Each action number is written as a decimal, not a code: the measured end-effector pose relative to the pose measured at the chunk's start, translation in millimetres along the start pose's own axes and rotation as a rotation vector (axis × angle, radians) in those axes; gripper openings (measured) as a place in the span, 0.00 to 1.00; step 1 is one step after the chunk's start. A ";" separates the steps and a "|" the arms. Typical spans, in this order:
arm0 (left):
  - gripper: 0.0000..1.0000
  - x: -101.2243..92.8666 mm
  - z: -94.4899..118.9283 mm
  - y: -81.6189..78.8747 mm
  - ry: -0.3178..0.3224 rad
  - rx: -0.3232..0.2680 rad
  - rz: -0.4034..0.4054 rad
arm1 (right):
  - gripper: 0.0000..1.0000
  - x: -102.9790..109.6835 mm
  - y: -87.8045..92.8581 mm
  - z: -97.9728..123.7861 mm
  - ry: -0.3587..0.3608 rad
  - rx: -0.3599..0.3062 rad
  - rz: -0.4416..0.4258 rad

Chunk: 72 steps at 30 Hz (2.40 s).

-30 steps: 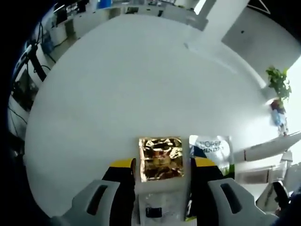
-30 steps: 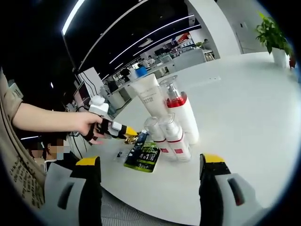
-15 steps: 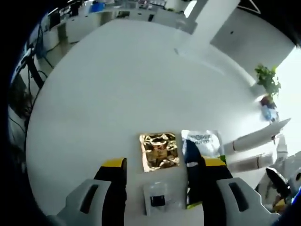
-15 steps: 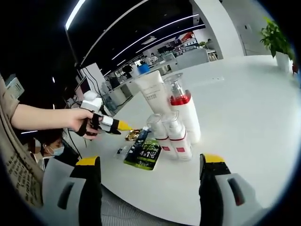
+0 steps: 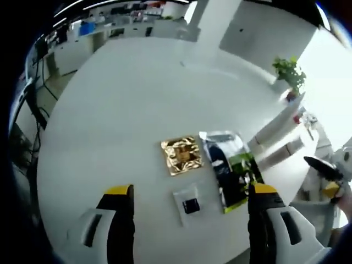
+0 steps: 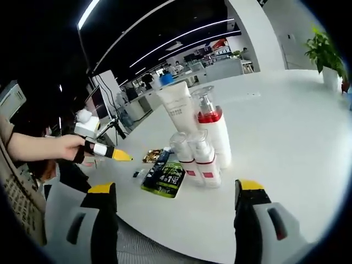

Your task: Arrange the skincare products in the storage area until every visible bottle or jar stands upright without overlapping.

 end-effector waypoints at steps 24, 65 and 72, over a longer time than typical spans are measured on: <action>0.97 -14.8 59.4 41.4 0.079 -0.182 -0.301 | 0.91 9.8 5.3 -5.2 -0.021 0.062 0.119; 0.96 -3.3 74.4 49.3 0.037 -0.309 -0.310 | 0.92 10.5 13.6 -8.9 -0.002 0.127 0.163; 0.95 -1.6 73.1 51.0 0.029 -0.293 -0.299 | 0.92 7.7 11.1 -7.1 0.012 0.104 0.149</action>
Point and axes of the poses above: the point that each gripper's makers call its tool centre point, and the gripper's own axes: z roughly backward along the fingers, x roughly to its left, y roughly out of its underside, the point moved 6 cm from there along z, roughly backward along the fingers, and after that the axes turned 2 degrees about y, right-handed, at the moved point
